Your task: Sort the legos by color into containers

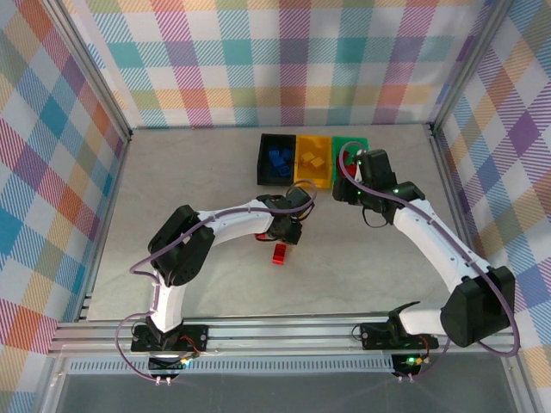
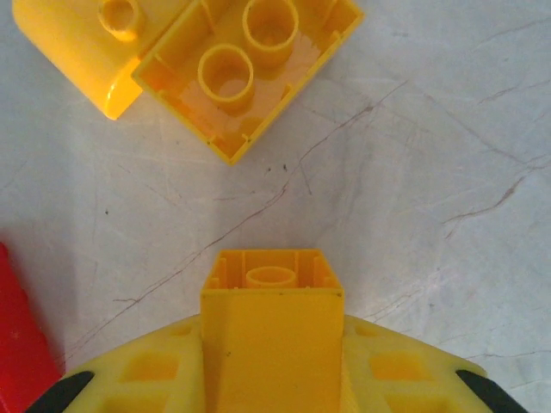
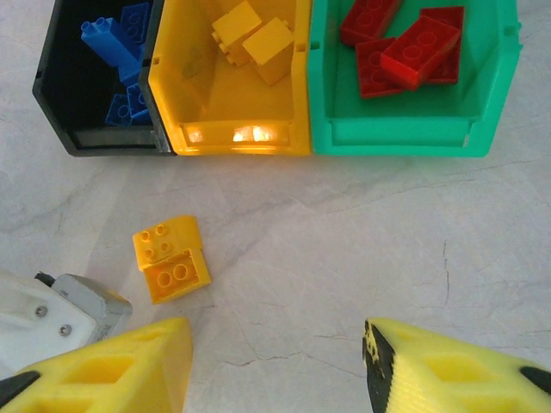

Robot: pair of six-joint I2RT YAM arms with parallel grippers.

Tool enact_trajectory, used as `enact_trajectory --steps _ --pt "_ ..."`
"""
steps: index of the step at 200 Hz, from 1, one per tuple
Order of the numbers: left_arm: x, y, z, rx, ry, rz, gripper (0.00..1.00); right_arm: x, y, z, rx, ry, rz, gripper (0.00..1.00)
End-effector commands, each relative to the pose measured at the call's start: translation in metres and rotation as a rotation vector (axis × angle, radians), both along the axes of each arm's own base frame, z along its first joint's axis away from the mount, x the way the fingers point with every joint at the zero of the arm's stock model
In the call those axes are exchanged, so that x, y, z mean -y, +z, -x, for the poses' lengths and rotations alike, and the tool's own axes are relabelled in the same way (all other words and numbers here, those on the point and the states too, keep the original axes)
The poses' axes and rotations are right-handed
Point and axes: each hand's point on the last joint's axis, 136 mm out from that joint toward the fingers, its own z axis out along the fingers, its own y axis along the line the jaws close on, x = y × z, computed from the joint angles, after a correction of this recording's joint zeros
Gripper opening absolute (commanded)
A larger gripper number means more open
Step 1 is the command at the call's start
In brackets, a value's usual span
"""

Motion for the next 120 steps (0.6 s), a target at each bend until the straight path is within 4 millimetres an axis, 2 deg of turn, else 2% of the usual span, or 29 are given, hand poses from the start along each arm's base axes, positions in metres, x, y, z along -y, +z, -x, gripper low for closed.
enact_trajectory --steps 1,32,83,98,120 --pt "0.009 0.013 -0.003 0.023 -0.025 -0.006 0.21 0.009 0.004 0.004 0.016 -0.021 0.001 0.56" --pt "0.022 0.042 -0.024 0.071 -0.039 0.02 0.2 0.018 0.006 0.01 0.023 -0.038 -0.004 0.56" --pt "0.044 0.101 -0.081 0.195 -0.03 0.077 0.19 0.025 -0.007 0.025 -0.007 -0.053 0.002 0.56" --pt "0.048 0.112 -0.101 0.232 -0.02 0.089 0.18 0.026 -0.011 0.03 -0.014 -0.053 -0.006 0.56" --pt "0.052 0.117 -0.13 0.276 0.01 0.122 0.18 0.026 -0.013 0.036 -0.017 -0.053 -0.019 0.56"
